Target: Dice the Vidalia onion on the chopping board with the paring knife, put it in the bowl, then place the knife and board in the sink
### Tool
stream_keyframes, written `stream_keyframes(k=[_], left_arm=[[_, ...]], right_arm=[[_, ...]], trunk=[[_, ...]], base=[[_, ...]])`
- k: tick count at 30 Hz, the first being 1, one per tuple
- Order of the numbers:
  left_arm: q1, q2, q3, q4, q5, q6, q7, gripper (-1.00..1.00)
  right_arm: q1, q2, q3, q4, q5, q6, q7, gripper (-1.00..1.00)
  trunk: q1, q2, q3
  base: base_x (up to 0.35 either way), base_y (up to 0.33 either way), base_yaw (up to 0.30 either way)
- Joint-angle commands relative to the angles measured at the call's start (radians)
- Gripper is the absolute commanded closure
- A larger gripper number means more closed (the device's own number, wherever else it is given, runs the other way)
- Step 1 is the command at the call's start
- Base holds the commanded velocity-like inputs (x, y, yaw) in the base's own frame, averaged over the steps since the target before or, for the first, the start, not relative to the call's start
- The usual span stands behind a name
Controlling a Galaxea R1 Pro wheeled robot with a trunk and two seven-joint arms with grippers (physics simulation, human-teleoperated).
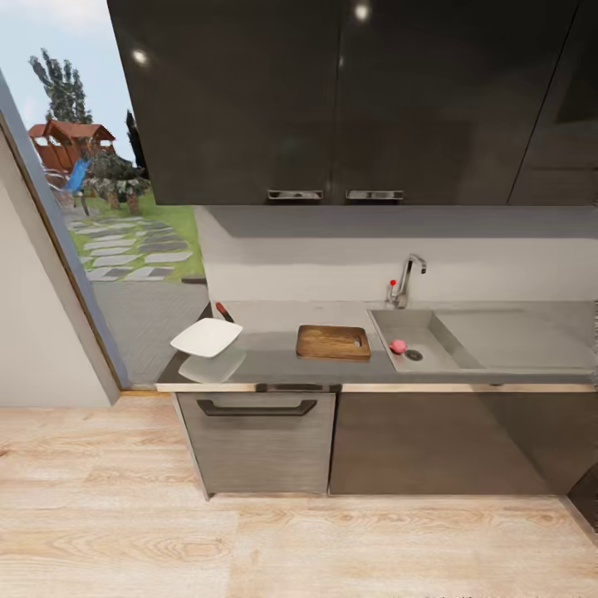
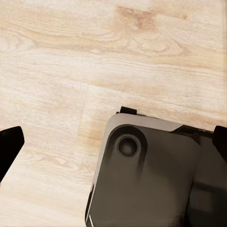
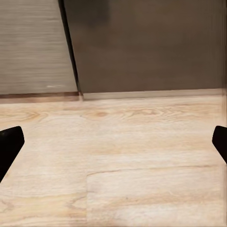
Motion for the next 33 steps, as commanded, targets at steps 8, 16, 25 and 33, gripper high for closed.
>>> stream_keyframes(k=[8,16,25,33], left_arm=[[0.000,0.002,-0.002,-0.002,0.005,-0.003,0.001,-1.00],[0.000,0.002,-0.002,-0.002,0.004,-0.004,0.001,-1.00],[0.000,0.001,-0.009,-0.001,0.004,-0.004,0.001,-1.00],[0.000,0.001,-0.022,0.000,0.004,-0.004,0.001,-1.00]], right_arm=[[-0.001,0.004,-0.003,0.001,0.011,-0.002,-0.013,-1.00],[-0.001,0.005,-0.002,0.001,0.011,-0.002,-0.014,-1.00],[-0.001,0.005,-0.002,0.001,0.011,-0.002,-0.014,-1.00],[-0.001,0.006,-0.002,0.002,0.012,-0.002,-0.011,-1.00]], trunk=[[0.001,-0.002,0.003],[0.001,-0.002,0.003],[0.001,-0.002,0.003],[0.001,-0.002,0.003]], base=[[0.000,-0.001,-0.141],[0.000,-0.261,-0.005],[0.000,-0.329,0.000],[0.000,-0.334,0.000]])
